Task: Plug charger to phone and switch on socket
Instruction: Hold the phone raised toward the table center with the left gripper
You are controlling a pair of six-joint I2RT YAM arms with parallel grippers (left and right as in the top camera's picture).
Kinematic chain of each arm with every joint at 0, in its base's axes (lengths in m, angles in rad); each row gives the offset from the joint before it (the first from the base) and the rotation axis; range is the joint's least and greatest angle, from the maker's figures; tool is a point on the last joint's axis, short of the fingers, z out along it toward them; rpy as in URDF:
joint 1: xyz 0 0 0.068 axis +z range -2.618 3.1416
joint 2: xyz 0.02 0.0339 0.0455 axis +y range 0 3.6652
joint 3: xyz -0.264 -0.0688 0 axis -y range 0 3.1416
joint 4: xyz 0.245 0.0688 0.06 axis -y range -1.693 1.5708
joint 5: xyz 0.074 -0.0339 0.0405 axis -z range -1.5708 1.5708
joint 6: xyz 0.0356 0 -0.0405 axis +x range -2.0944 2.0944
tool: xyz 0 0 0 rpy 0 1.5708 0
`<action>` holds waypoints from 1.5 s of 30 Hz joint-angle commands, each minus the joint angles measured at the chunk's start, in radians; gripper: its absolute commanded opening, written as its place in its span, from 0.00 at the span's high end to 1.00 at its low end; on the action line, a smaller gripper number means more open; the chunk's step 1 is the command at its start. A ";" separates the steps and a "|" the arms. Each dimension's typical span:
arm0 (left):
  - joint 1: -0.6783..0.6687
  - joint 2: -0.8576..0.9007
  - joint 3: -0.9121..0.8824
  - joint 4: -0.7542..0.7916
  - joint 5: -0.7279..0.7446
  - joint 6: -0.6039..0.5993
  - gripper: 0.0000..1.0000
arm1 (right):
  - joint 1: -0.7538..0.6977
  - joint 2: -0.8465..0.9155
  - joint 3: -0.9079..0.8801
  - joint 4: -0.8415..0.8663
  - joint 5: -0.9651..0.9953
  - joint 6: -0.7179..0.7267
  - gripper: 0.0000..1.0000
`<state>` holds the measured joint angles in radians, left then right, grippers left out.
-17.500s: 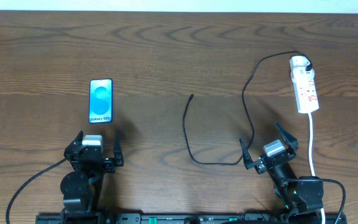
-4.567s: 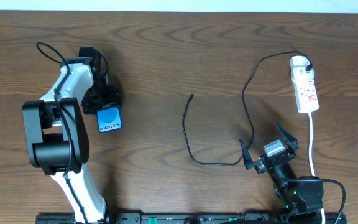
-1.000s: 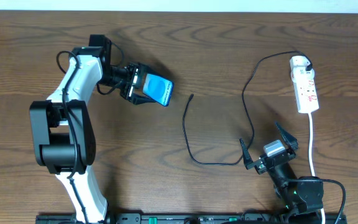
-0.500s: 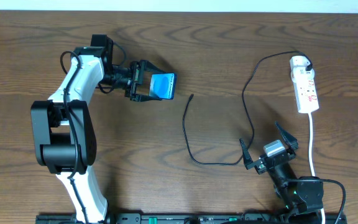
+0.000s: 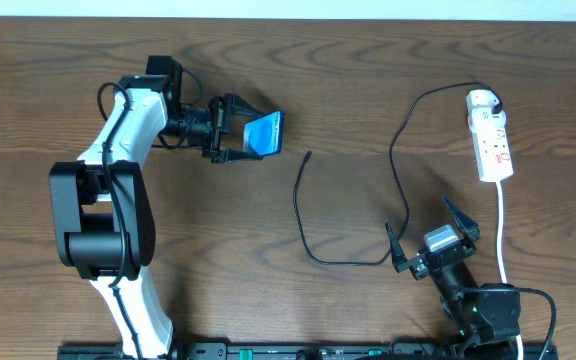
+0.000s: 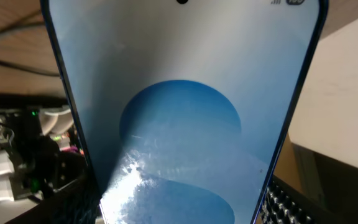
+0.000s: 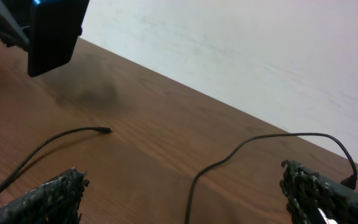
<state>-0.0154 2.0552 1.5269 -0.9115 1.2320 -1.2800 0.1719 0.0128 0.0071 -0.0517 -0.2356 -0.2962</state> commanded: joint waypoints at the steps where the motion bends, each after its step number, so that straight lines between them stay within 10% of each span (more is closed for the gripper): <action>1: -0.004 -0.017 0.022 0.002 0.109 -0.016 0.42 | -0.007 -0.006 -0.002 -0.004 -0.006 0.011 0.01; 45: -0.069 -0.017 0.022 0.039 0.058 0.025 0.43 | -0.007 -0.006 -0.002 -0.004 -0.006 0.011 0.01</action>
<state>-0.0887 2.0552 1.5269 -0.8703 1.2808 -1.2522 0.1719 0.0128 0.0071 -0.0517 -0.2356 -0.2962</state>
